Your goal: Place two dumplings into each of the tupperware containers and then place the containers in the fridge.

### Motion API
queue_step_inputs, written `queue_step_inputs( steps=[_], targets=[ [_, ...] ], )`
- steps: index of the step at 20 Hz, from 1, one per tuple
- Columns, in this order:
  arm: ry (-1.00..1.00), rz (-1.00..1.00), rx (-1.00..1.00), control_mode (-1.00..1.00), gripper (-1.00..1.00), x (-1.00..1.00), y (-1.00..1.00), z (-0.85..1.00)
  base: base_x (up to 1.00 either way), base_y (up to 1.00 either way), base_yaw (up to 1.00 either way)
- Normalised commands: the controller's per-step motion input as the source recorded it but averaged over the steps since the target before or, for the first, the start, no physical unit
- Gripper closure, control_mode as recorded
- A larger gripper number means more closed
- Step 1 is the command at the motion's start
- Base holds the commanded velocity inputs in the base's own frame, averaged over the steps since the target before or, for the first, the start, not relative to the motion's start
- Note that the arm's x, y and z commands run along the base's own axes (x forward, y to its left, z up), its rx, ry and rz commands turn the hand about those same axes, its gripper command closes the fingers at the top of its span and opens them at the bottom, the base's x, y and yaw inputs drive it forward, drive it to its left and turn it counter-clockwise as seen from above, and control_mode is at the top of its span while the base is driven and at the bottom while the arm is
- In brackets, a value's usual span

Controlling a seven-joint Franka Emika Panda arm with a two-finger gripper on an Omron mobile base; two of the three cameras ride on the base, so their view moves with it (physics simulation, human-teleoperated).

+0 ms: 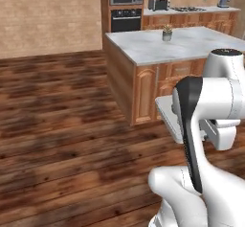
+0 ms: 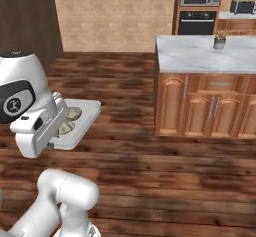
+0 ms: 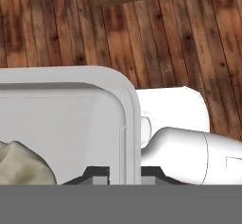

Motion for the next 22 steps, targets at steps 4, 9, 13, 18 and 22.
queue_step_inputs(
  steps=[4,9,13,18,22],
  targets=[
    [0.00,0.00,0.00,1.00,1.00,0.00,0.00,0.00,0.70,0.41,-0.15],
    [0.00,0.00,0.00,1.00,1.00,0.00,0.00,0.00,0.57,0.20,-0.55],
    [0.00,0.00,0.00,1.00,1.00,0.00,0.00,0.00,0.17,0.14,-0.81],
    [0.00,0.00,0.00,1.00,1.00,0.00,0.00,0.00,0.13,0.09,-0.80],
    [0.00,0.00,0.00,1.00,1.00,0.00,0.00,0.00,0.28,0.15,-0.72]
  ],
)
